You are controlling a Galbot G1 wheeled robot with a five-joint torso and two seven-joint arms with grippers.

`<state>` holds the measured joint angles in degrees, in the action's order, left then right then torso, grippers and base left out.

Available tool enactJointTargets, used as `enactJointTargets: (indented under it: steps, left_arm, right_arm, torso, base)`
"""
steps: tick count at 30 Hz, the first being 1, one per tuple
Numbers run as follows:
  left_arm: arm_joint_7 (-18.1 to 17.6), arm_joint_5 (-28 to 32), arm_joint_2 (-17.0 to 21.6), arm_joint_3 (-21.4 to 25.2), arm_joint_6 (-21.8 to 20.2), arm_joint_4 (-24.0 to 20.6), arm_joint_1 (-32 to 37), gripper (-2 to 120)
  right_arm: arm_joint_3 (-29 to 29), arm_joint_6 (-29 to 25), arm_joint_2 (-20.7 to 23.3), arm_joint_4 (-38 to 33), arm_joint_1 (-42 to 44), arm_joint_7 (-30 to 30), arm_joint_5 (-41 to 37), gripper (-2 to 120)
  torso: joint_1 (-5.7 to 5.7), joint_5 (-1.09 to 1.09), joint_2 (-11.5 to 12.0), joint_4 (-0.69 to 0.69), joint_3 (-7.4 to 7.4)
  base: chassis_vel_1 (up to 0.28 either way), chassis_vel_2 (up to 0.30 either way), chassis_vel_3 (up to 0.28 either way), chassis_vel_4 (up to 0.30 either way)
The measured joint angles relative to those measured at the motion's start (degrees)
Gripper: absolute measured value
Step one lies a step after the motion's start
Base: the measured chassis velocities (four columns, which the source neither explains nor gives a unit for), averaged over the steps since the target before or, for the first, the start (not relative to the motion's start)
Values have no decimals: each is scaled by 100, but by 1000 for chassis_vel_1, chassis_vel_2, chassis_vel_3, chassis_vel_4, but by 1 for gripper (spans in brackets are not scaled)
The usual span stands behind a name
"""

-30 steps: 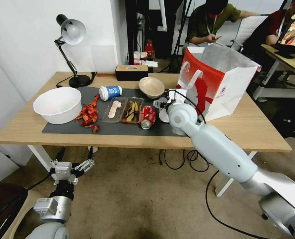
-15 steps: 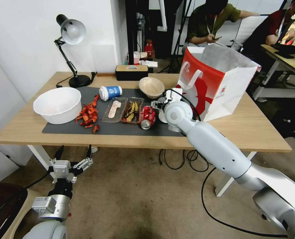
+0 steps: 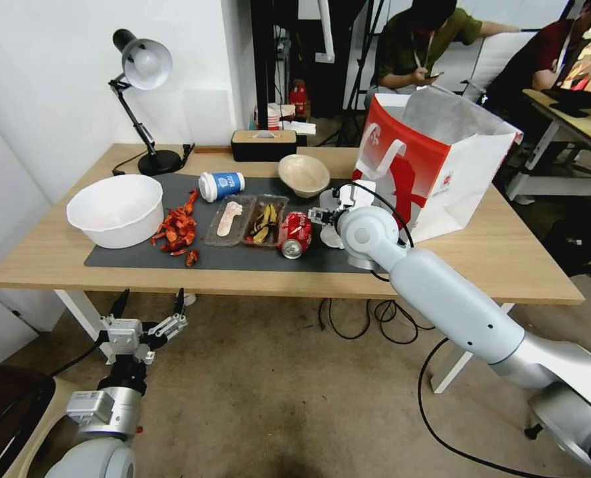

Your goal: Pick up the trash from the table and place it into the takeout bag.

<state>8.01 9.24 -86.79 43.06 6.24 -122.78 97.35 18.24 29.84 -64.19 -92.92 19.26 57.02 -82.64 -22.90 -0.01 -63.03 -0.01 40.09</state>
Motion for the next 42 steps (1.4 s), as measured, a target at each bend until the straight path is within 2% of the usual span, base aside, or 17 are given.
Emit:
enactJointTargets:
  steps: [5, 8, 11, 12, 15, 23, 26, 29, 31, 32, 35, 37, 39, 40, 42]
  left_arm:
    - [0, 0, 5, 0, 0, 0, -16, 100]
    - [-2, -1, 6, -1, -1, 0, -18, 100]
    - [-6, -3, 6, -4, -1, 0, -20, 100]
    - [-6, -3, 6, -4, -1, 0, -20, 100]
    - [-14, -5, 9, -9, 1, 0, -26, 100]
    - [-23, -6, 22, -9, 2, -14, -33, 100]
    - [-31, -3, 36, 1, 2, -40, -23, 100]
    - [-38, -3, 38, 3, 2, -45, -15, 100]
    - [-44, -2, 40, 3, 3, -57, -1, 100]
    - [-44, -2, 40, 3, 3, -57, -1, 100]
    - [-47, -5, 35, 0, 3, -86, 10, 100]
    - [-47, -9, 35, 0, 2, -98, 20, 100]
    - [-48, -26, 34, 2, 2, -110, 46, 100]
    - [-48, -26, 34, 2, 2, -110, 46, 100]
    - [-48, -46, 23, 2, 2, -119, 64, 100]
  right_arm:
    - [-6, -7, 1, 5, 33, 0, -19, 100]
    - [-4, -16, 0, -2, 54, 0, -31, 95]
    - [-24, -43, -3, -20, 100, 2, -32, 84]
    - [-24, -43, -3, -20, 100, 2, -32, 84]
    - [-63, -93, -2, -49, 160, -5, -32, 68]
    - [-128, -165, 155, -350, 309, -162, 50, 51]
    - [-225, -240, 415, -761, 443, -454, 139, 41]
    - [-310, -277, 553, -988, 528, -603, 190, 37]
    - [-486, -371, 860, -1542, 741, -1049, 347, 30]
    - [-486, -371, 860, -1542, 741, -1049, 347, 30]
    - [-749, -550, 1199, -2210, 907, -1391, 555, 21]
    - [-839, -607, 1296, -2365, 929, -1441, 593, 18]
    - [-1178, -728, 1579, -2746, 942, -1480, 511, 13]
    - [-1178, -728, 1579, -2746, 942, -1480, 511, 13]
    - [-1529, -770, 1849, -3011, 943, -1504, 311, 11]
  torso:
    - [0, -1, 0, 1, 0]
    - [0, 0, 0, 1, 1]
    - [0, -1, 0, 0, 1]
    - [0, -1, 0, 0, 1]
    - [0, 0, 0, 0, 1]
    - [-2, 2, 2, 1, 4]
    - [-3, 3, 3, 4, 4]
    - [-3, 2, 3, 4, 3]
    - [-3, 2, 3, 0, 3]
    - [-3, 2, 3, 0, 3]
    - [-1, 1, 2, 1, 2]
    - [-1, 2, 2, 2, 2]
    - [-2, 1, 1, 1, 2]
    - [-2, 1, 1, 1, 2]
    - [-1, 1, 1, 1, 2]
  base:
    - [0, 0, 0, 0]
    - [0, 0, 0, 0]
    - [0, 0, 0, 0]
    - [0, 0, 0, 0]
    - [0, 0, 0, 0]
    - [0, 0, 0, 0]
    - [0, 0, 0, 0]
    - [0, 0, 0, 0]
    - [0, 0, 0, 0]
    - [0, 0, 0, 0]
    - [0, 0, 0, 0]
    - [0, 0, 0, 0]
    - [0, 0, 0, 0]
    - [0, 0, 0, 0]
    - [0, 0, 0, 0]
